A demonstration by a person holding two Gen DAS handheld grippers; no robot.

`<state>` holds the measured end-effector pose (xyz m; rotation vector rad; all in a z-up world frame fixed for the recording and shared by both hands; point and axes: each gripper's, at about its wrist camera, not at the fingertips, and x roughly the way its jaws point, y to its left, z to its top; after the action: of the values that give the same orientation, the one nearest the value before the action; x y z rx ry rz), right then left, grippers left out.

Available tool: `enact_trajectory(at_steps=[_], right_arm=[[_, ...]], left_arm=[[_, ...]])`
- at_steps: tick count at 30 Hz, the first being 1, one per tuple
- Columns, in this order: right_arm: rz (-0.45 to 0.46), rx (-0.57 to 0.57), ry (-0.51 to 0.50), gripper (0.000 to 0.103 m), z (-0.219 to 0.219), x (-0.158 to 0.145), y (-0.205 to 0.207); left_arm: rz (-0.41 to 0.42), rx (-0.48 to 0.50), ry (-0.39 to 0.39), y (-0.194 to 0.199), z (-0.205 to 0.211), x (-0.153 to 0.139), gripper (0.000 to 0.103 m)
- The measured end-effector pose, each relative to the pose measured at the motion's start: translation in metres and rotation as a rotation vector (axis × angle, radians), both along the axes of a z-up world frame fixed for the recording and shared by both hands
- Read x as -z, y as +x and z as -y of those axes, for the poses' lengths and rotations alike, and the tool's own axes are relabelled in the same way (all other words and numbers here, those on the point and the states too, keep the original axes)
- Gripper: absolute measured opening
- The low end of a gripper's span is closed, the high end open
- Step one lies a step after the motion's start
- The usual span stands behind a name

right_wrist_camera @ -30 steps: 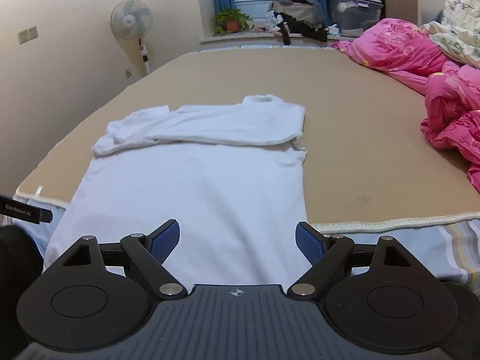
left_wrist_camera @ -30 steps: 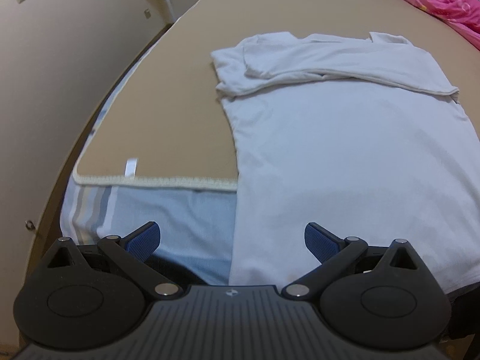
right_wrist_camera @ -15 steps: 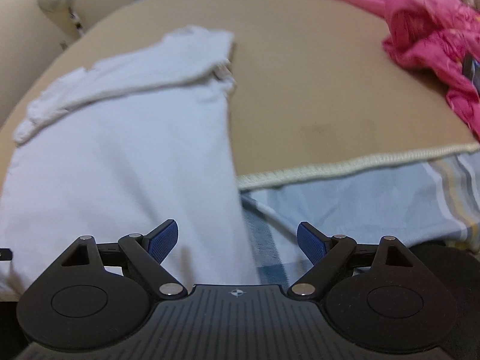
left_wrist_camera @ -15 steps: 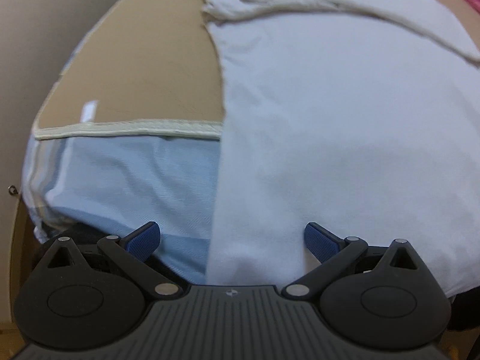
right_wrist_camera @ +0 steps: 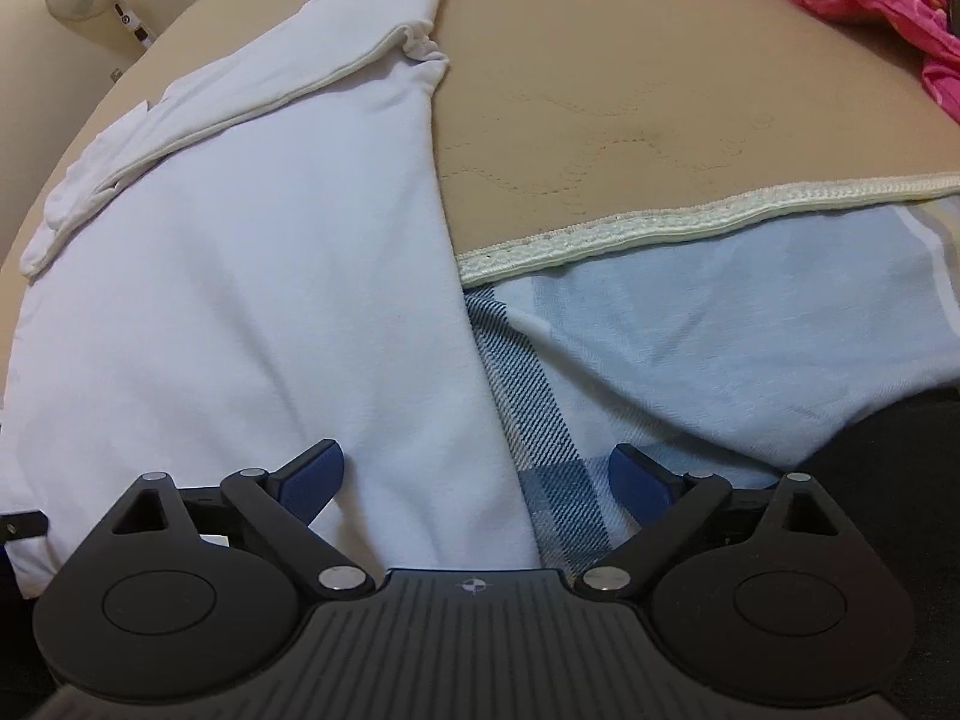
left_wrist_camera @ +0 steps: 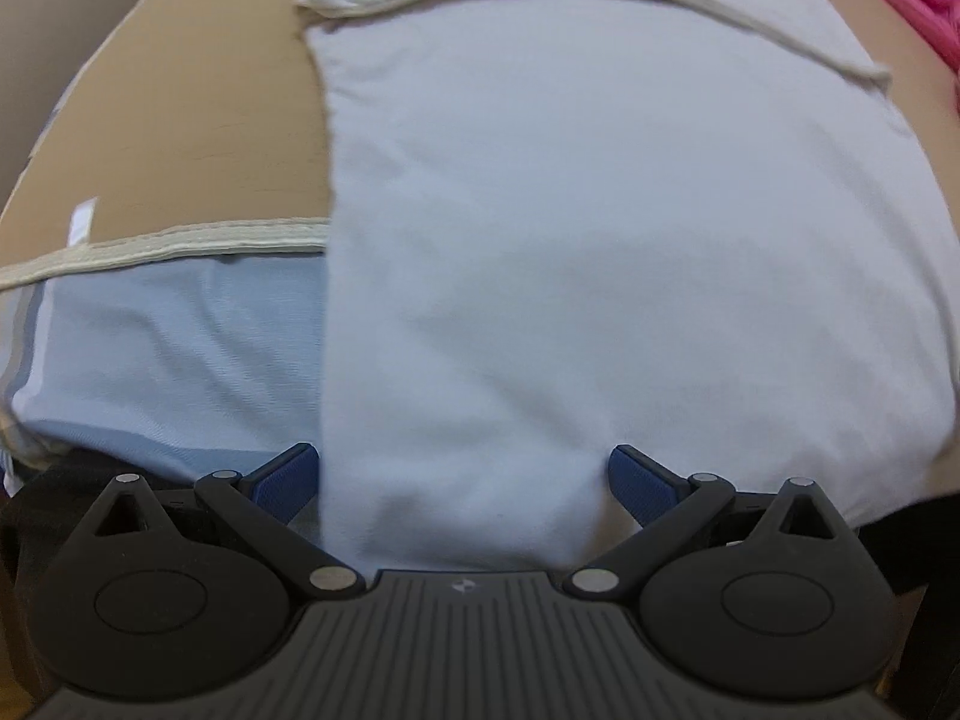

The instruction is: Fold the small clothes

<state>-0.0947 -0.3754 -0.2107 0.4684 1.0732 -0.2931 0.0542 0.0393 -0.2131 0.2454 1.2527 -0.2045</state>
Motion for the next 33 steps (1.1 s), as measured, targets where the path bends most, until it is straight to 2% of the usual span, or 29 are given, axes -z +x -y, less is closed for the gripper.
enact_trajectory(at_steps=[4,9,10,13,16,20,21,22,23,24,25,26,28,29,33], right_arm=[[0.0,-0.013,0.011,0.102,-0.001,0.003,0.001],[-0.029,-0.051,-0.035,0.101,-0.01,0.006,0.008],[-0.03,-0.067,-0.033,0.098,-0.011,0.004,0.008],[-0.001,-0.135,0.004,0.066,-0.015,-0.007,0.004],[0.025,-0.174,0.074,0.064,-0.011,-0.011,0.0],[0.025,-0.111,0.117,0.067,-0.002,-0.001,0.003],[0.02,-0.119,0.116,0.063,-0.003,-0.002,0.002],[0.012,-0.132,0.099,0.051,-0.007,-0.003,0.002],[0.005,-0.142,0.085,0.046,-0.008,-0.004,0.002],[0.0,-0.148,0.092,0.037,-0.008,-0.007,-0.002],[0.001,-0.148,0.124,0.027,-0.005,-0.009,-0.004],[0.002,-0.144,0.162,0.025,-0.001,-0.01,-0.004],[-0.002,-0.133,0.203,0.025,0.002,-0.009,-0.008],[-0.006,-0.136,0.198,0.025,0.002,-0.008,-0.009],[-0.002,-0.091,0.223,0.025,0.005,-0.004,-0.011]], left_arm=[[-0.007,0.002,0.005,0.004,0.006,0.009,0.103],[0.005,-0.002,0.004,0.004,0.008,0.013,0.103],[0.005,-0.002,0.004,0.004,0.009,0.012,0.103],[-0.012,0.023,-0.044,0.0,0.006,0.009,0.103],[-0.014,0.033,-0.036,0.0,0.007,0.01,0.103],[-0.019,0.032,-0.014,0.002,0.013,0.015,0.103],[-0.021,0.031,-0.013,0.002,0.013,0.015,0.103],[-0.033,0.028,-0.014,0.002,0.013,0.015,0.103],[-0.053,0.019,-0.02,0.004,0.012,0.013,0.101],[-0.064,0.003,-0.028,0.007,0.01,0.012,0.098],[-0.061,-0.012,-0.03,0.01,0.007,0.01,0.088],[-0.058,-0.019,-0.034,0.009,0.005,0.007,0.078],[-0.057,-0.025,-0.056,0.01,-0.001,0.001,0.062],[-0.054,-0.031,-0.059,0.009,-0.003,0.0,0.059],[-0.044,-0.057,-0.066,0.007,-0.014,-0.004,0.061]])
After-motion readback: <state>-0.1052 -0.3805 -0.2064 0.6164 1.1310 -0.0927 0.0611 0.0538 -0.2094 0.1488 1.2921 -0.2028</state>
